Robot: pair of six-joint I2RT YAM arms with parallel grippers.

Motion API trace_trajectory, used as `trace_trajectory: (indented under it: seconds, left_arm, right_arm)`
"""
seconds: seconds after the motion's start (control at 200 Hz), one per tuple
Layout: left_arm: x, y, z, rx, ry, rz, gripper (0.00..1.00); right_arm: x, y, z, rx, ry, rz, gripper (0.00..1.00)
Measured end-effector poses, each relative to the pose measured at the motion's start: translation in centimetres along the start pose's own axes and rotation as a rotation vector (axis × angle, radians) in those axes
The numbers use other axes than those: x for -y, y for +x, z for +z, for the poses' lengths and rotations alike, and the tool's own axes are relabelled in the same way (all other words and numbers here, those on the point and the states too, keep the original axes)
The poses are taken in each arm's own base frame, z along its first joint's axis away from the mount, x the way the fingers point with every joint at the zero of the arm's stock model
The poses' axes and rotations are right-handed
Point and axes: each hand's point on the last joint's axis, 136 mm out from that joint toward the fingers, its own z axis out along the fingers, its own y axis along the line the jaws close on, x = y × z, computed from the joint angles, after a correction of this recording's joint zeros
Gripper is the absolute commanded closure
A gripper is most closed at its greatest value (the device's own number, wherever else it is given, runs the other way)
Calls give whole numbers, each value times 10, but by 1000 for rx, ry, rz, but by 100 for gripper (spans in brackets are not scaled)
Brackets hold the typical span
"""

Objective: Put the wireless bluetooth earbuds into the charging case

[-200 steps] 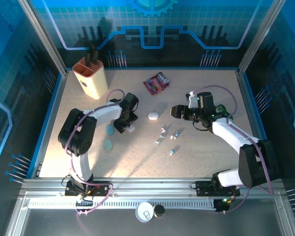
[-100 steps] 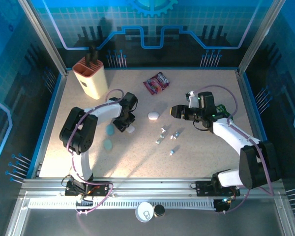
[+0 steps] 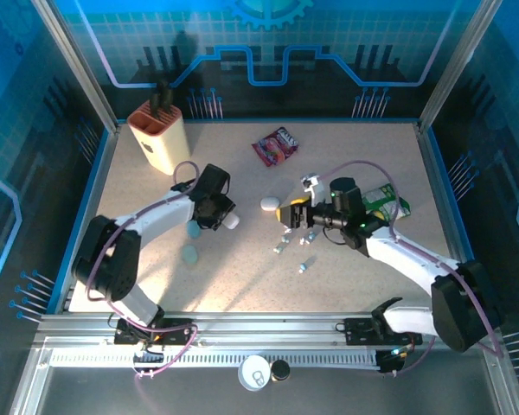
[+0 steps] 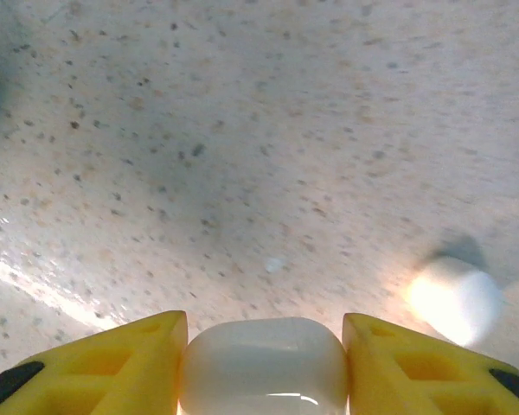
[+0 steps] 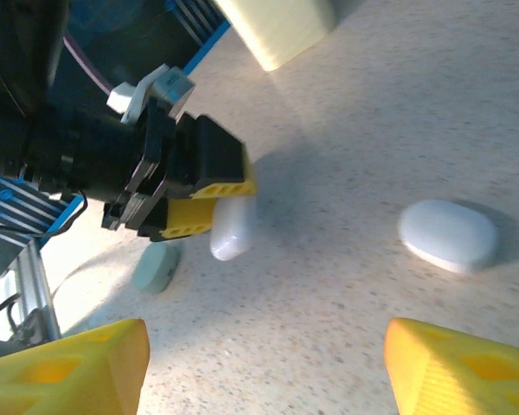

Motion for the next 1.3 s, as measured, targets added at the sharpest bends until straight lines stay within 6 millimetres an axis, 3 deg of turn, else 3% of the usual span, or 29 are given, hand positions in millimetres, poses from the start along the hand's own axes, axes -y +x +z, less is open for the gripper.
trace_trajectory:
  seconds: [0.27,0.475,0.745,1.081,1.141,1.191,1.301]
  left_arm:
    - [19,9,-28,-41,171,-71,52]
    - [26,13,-42,-65,233,-96,52]
    - [31,15,-56,-72,284,-109,52]
    - [31,16,-55,-75,286,-107,51]
    - [31,16,-55,-74,286,-107,47]
    - [30,16,-55,-76,285,-106,39]
    - [31,19,-57,-78,292,-89,9]
  right_arm:
    - [-30,28,58,-85,-93,11,29]
    - [-44,21,89,-85,-136,45,37]
    - [-41,19,111,-88,-152,123,55]
    - [-46,16,114,-86,-182,157,83]
    - [-46,16,114,-88,-185,156,85]
    - [-46,16,114,-88,-187,153,86]
    - [-47,13,111,-81,-188,132,87]
